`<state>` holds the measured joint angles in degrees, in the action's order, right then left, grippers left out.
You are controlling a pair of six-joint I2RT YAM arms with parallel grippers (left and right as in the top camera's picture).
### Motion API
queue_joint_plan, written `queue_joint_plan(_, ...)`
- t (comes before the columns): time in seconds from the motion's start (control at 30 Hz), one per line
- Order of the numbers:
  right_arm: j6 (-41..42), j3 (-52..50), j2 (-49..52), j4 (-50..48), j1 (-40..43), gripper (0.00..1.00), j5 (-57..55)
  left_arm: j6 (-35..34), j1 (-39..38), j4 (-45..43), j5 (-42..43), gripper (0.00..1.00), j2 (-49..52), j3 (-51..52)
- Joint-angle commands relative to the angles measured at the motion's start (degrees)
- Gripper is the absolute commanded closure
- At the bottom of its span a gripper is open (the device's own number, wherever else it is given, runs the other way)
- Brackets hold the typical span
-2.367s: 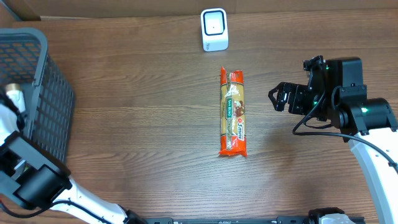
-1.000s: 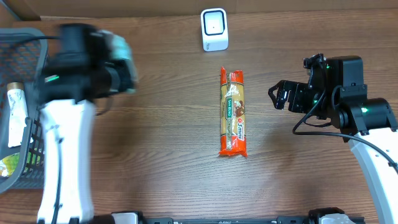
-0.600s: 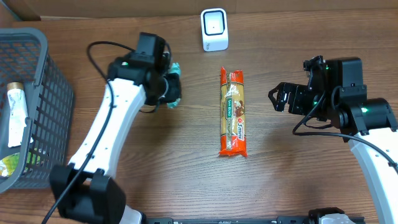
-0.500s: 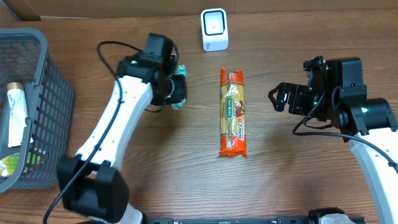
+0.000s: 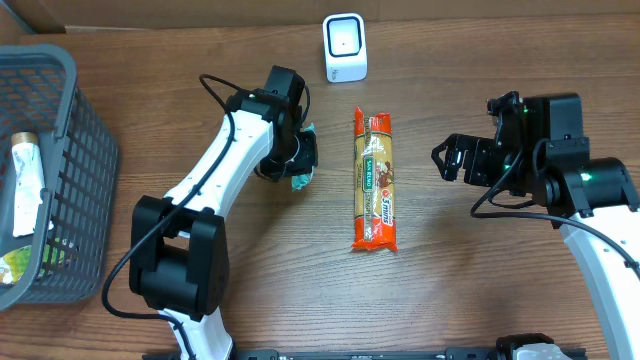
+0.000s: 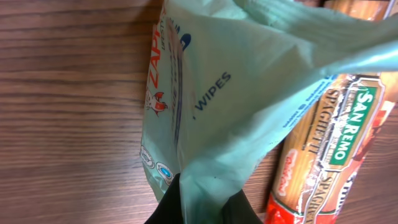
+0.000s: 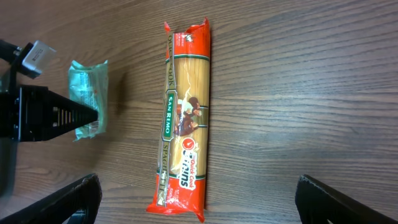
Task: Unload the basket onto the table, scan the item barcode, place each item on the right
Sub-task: 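Place the wipes pack left of the spaghetti and release, then reach the left gripper into the basket and grasp the white tube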
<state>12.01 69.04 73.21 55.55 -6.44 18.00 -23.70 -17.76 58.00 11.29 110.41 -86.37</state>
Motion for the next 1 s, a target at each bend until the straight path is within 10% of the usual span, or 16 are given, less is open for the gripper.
queue_joint_plan(0.0, 0.2, 1.0, -0.4, -0.1, -0.3, 0.0, 0.1, -0.7, -1.3, -0.2, 3.7, 0.96, 0.9, 0.2)
queue_joint_plan(0.23, 0.2, 1.0, -0.4, -0.1, -0.3, 0.0, 0.1, 1.8, -1.8, 3.3, 5.4, 0.37, 1.0, 0.0)
queue_joint_plan(0.67, 0.2, 1.0, -0.4, 0.1, -0.3, 0.0, 0.1, 10.1, 6.6, 23.2, 2.2, 0.28, -1.5, -33.8)
queue_joint_plan(0.8, 0.2, 1.0, -0.4, 0.1, -0.3, 0.0, 0.1, 9.9, 13.9, 33.6, -4.5, 0.0, -1.5, -49.9)
queue_joint_plan(0.97, 0.2, 1.0, -0.4, 0.1, -0.3, 0.0, 0.1, 10.0, 28.6, 38.8, -3.3, 0.0, -2.1, -59.0)
